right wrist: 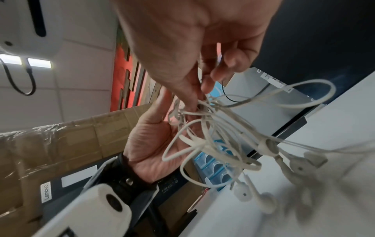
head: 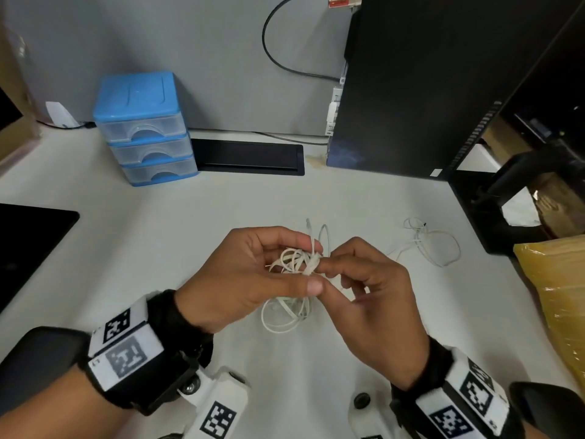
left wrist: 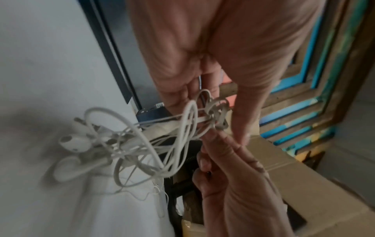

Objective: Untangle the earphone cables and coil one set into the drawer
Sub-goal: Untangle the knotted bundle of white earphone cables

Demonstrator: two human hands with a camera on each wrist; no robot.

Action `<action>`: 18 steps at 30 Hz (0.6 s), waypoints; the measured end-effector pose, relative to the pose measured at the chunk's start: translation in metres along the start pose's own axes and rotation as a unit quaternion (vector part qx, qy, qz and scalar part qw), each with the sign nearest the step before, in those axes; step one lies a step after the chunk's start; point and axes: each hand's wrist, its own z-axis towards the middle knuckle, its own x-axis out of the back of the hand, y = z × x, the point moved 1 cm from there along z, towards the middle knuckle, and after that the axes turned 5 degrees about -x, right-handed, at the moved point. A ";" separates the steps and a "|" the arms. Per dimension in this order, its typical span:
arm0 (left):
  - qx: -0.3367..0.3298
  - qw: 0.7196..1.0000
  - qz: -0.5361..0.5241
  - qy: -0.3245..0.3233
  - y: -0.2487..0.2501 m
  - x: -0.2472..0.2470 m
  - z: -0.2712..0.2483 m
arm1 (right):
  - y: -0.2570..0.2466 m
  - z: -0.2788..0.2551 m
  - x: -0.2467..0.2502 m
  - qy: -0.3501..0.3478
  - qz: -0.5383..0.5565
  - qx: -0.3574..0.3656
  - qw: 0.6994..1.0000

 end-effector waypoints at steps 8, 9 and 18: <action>0.019 0.995 0.050 0.083 -0.006 0.014 0.009 | 0.001 0.015 0.010 -0.043 0.176 -0.121 0.976; 0.027 0.994 0.054 0.090 -0.008 0.016 0.010 | 0.002 0.017 0.012 -0.054 0.207 -0.143 0.966; 0.057 0.992 0.053 0.104 -0.010 0.018 0.012 | 0.013 0.025 0.015 -0.068 0.258 -0.190 0.945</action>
